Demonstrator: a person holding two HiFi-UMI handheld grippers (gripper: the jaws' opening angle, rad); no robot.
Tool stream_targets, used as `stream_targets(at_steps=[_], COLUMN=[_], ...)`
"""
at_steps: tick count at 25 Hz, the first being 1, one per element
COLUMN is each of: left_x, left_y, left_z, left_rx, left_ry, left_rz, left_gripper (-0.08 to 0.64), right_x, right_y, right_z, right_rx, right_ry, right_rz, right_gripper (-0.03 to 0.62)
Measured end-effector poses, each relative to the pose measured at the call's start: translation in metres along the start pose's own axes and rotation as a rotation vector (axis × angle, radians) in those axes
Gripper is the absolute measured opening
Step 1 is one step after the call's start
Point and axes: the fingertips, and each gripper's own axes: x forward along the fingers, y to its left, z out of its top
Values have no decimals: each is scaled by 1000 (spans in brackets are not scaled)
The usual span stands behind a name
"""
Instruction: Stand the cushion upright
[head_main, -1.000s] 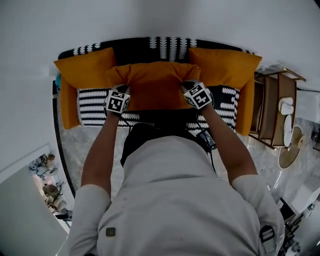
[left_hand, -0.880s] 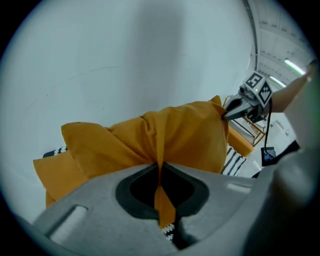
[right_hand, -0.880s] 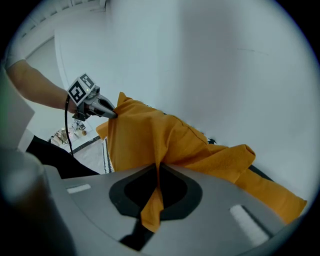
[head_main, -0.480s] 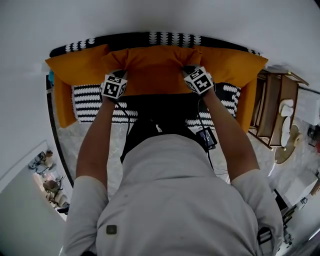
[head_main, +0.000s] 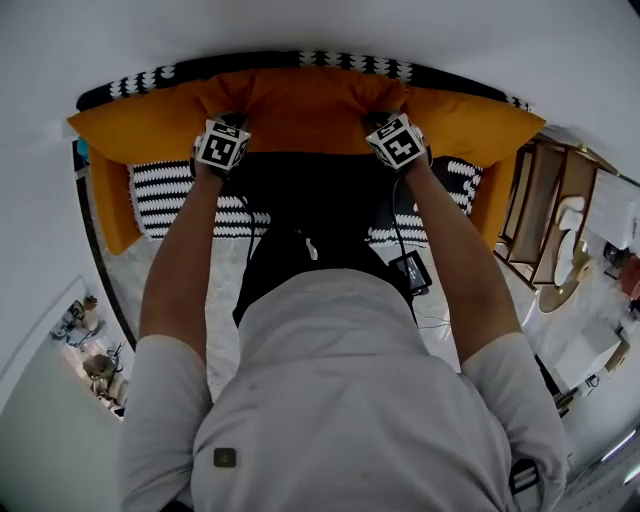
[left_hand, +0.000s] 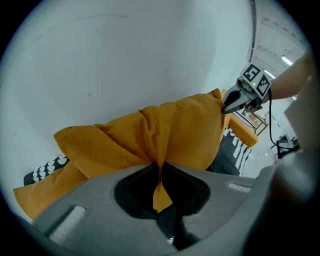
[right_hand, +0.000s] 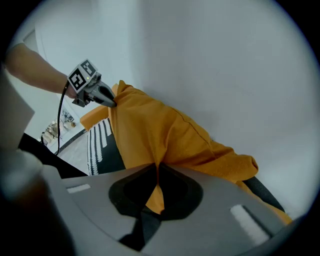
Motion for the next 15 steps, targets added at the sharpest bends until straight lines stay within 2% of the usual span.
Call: stream_targets(at_steps=[5, 9, 15], left_x=[45, 64, 63], left_y=[10, 13, 15], left_z=[-15, -24, -23], left_rx=[7, -32, -83], left_ry=[49, 54, 38], left_rz=[-13, -3, -4], left_gripper=[31, 29, 55], right_x=[45, 65, 62], right_y=[-10, -15, -13], right_z=[-24, -29, -30], right_rx=[-21, -1, 31], right_ry=[92, 105, 116], right_rz=[-6, -2, -11], right_gripper=[25, 25, 35])
